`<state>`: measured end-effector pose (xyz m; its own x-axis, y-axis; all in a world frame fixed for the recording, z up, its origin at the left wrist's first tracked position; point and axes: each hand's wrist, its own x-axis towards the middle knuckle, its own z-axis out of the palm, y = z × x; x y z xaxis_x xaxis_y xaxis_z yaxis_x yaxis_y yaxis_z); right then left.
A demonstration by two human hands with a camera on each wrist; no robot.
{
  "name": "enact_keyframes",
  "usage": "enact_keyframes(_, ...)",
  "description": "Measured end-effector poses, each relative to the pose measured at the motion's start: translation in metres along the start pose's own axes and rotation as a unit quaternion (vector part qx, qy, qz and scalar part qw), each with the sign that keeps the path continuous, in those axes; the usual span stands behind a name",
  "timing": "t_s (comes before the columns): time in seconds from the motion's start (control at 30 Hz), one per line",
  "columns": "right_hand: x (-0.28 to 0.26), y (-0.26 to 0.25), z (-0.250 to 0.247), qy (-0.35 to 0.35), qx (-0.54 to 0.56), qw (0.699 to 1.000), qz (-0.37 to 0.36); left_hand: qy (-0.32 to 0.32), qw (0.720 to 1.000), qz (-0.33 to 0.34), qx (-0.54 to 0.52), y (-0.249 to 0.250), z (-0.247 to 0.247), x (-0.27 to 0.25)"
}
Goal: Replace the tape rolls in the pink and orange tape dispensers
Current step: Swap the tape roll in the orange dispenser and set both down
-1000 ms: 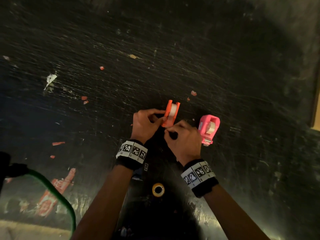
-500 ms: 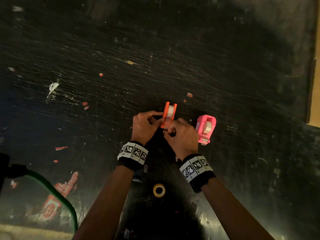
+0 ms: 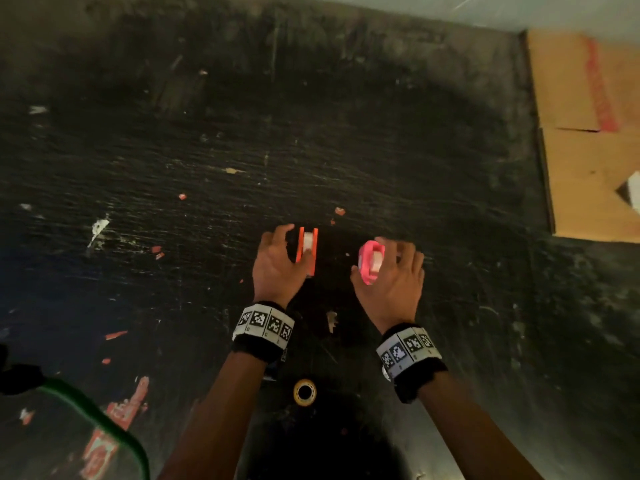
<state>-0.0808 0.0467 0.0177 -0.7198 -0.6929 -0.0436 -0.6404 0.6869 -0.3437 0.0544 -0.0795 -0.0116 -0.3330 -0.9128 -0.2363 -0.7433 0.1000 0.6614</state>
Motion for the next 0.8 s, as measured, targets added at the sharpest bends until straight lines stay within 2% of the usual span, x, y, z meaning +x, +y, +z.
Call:
enact_keyframes(0.13,0.017,0.005,0.011,-0.059,0.007,0.995,0.076,-0.023,0.996,-0.018,0.088,0.02,0.019,0.008)
enact_keyframes(0.27,0.027,0.006,0.029,-0.101,0.017,0.99,0.097,-0.049,0.99,-0.049,0.121,0.024,0.034,0.013)
enact_keyframes(0.5,0.057,0.017,0.037,-0.057,0.067,0.993,0.072,-0.004,0.996,-0.044,0.081,0.019,0.038,0.034)
enact_keyframes(0.63,0.119,0.004,0.023,-0.019,0.069,0.997,0.038,0.028,0.996,-0.041,0.074,0.04,0.029,0.079)
enact_keyframes(0.8,0.205,-0.012,0.011,0.003,0.06,0.997,0.038,0.055,0.996,-0.03,0.061,0.071,0.019,0.152)
